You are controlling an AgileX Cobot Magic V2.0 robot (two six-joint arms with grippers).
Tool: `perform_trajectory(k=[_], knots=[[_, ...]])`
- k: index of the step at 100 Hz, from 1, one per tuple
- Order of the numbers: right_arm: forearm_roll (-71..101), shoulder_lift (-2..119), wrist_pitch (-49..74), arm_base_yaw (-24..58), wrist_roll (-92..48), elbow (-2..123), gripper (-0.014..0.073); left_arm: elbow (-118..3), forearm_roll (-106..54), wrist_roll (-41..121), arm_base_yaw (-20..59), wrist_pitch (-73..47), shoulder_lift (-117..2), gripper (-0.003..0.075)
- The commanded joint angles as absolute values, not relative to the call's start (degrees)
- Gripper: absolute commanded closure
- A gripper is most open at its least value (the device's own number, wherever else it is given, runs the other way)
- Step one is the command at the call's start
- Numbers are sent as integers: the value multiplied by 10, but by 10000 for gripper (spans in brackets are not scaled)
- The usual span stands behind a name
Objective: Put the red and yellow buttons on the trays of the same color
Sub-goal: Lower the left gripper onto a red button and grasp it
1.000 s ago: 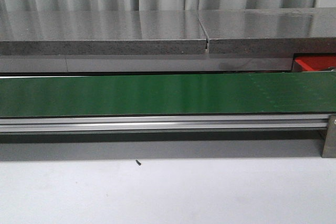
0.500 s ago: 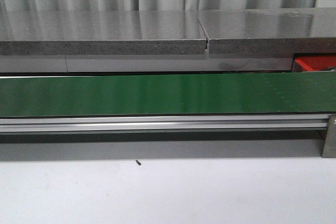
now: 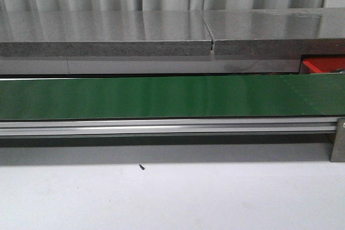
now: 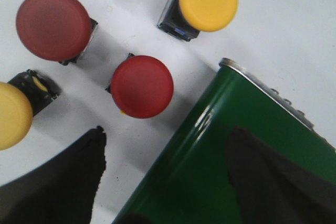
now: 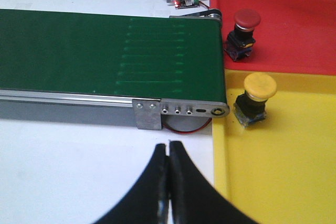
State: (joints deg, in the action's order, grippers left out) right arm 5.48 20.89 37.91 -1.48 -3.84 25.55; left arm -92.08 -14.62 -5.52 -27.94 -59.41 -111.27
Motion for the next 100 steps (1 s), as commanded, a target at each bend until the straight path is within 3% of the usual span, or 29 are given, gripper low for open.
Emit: perform_trajectory(k=[1,74,100], knots=[[52,212,338,-14,-41,270,708,-938,-147,-89,-281,-570,-1095,246],[52,212,338,-14,-41,270,708,-938,-148,-196,-284,-536,-1167,251],[52,212,338,-14,-41,270,708,-940,-148,-193,-284,-521,-1171,416]])
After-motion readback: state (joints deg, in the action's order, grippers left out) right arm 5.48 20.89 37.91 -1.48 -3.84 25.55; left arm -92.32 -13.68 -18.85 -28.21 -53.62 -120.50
